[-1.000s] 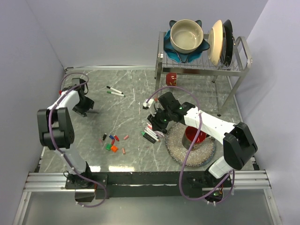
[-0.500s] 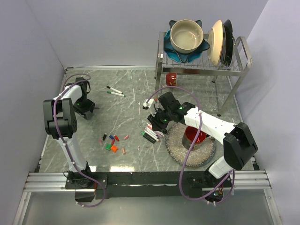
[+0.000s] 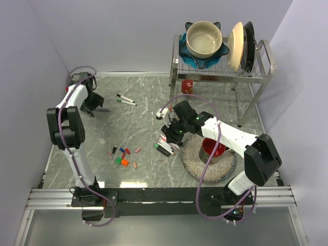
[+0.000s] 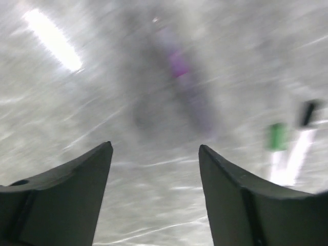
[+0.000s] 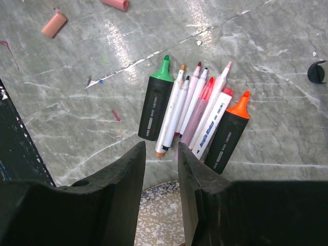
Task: Open the pen caps
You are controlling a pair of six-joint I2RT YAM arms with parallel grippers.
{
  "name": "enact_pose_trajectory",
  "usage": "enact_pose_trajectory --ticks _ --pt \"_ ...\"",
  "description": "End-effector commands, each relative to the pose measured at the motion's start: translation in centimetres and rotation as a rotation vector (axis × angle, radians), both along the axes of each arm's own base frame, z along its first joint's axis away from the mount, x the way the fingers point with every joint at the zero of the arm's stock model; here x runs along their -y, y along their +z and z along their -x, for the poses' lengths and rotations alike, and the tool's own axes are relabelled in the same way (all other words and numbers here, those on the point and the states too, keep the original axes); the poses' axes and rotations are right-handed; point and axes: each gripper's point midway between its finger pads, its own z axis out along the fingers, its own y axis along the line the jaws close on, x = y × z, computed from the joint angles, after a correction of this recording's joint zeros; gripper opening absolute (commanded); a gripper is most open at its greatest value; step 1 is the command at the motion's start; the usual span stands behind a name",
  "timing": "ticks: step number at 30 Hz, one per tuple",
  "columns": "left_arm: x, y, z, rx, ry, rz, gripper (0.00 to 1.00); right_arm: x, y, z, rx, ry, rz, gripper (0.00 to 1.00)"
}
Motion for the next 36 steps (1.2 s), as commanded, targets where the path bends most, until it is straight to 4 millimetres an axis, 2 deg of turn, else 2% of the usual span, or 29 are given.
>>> enact_pose_trajectory --ticks 1,2,3,4,5,6,7,9,10,17,19,22,23,25,26,27,28,29,30,31,32,33,34,35,36 --pt "0.2 -0.2 -3.4 -0.015 0.040 0.039 0.76 -0.4 0.9 -0.3 0.023 0.020 -0.015 0.40" --pt "0.0 -0.3 -3.8 -0.023 0.058 0.034 0.77 -0.4 0.9 -0.3 0.023 0.020 -0.015 0.40" --pt "-0.2 0.6 -4.8 -0.008 0.063 0.030 0.78 -0.4 0.9 -0.3 0.023 0.021 -0.014 0.39" --pt "-0.3 -0.6 -5.2 -0.031 0.067 0.031 0.78 -0.3 0.7 -0.3 0.018 0.019 -0.012 0.39" --pt "-0.4 -0.8 -5.6 -0.030 0.067 0.032 0.79 -0.4 0.8 -0.3 0.019 0.022 -0.012 0.39" --pt "-0.4 0.0 -6.8 -0.001 0.065 0.028 0.79 -0.4 0.8 -0.3 0.019 0.022 -0.011 0.39" --pt "-0.4 -1.5 -6.5 -0.048 0.067 0.035 0.80 -0.4 0.7 -0.3 0.017 0.023 -0.010 0.39" --pt "-0.5 -1.2 -7.3 -0.044 0.073 0.032 0.80 -0.3 0.8 -0.3 0.020 0.023 -0.010 0.40" --pt "-0.4 -2.1 -7.0 -0.076 0.071 0.032 0.80 -0.4 0.8 -0.3 0.021 0.024 -0.011 0.40" --pt "-0.7 -4.7 -5.6 -0.181 0.055 0.014 0.80 -0.4 1.2 -0.3 0.023 0.028 -0.019 0.39" --pt "-0.7 -6.0 -5.0 -0.226 0.038 0.019 0.77 -0.4 1.3 -0.2 0.026 0.029 -0.021 0.39" --pt "-0.4 -6.6 -3.9 -0.270 0.012 0.024 0.71 -0.4 1.5 -0.2 0.032 0.029 -0.025 0.39" --pt "-0.4 -7.3 -2.9 -0.301 0.002 0.023 0.68 -0.4 1.6 -0.2 0.035 0.029 -0.025 0.39" --pt "-0.5 -6.5 -3.0 -0.268 -0.011 0.015 0.56 -0.4 1.8 -0.3 0.041 0.028 -0.029 0.39" --pt "-0.4 -7.2 -1.9 -0.293 -0.028 0.019 0.51 -0.4 1.9 -0.2 0.044 0.028 -0.031 0.39" --pt "-0.4 -6.0 -2.8 -0.228 -0.044 0.015 0.39 -0.4 2.1 -0.2 0.048 0.029 -0.036 0.39" --pt "-0.1 -5.7 -2.8 -0.209 -0.109 0.023 0.31 -0.4 2.3 -0.2 0.051 0.029 -0.039 0.40" --pt "1.0 -6.6 -1.5 -0.225 -0.157 0.064 0.24 -0.3 2.4 -0.2 0.054 0.028 -0.041 0.40" --pt "1.3 -4.2 -2.2 -0.131 -0.200 0.058 0.15 -0.3 2.5 -0.2 0.055 0.028 -0.044 0.39" --pt "1.5 -3.1 -3.9 -0.017 -0.260 0.034 0.14 -0.3 2.8 -0.1 0.061 0.029 -0.051 0.39" --pt "2.8 -4.5 -2.0 -0.009 -0.310 0.090 0.14 -0.2 2.9 -0.1 0.061 0.026 -0.053 0.39" --pt "3.0 -1.3 -2.5 0.103 -0.341 0.073 0.13 -0.2 2.8 -0.1 0.060 0.027 -0.054 0.39" --pt "3.0 -0.2 -3.4 0.193 -0.379 0.056 0.12 -0.2 3.1 0.1 0.060 0.032 -0.064 0.39" --pt "3.6 -0.6 -2.1 0.195 -0.403 0.073 0.10 -0.3 3.2 0.2 0.062 0.039 -0.068 0.39" --pt "4.1 1.5 -2.1 0.254 -0.427 0.080 0.04 -0.3 3.5 0.3 0.068 0.043 -0.073 0.39"
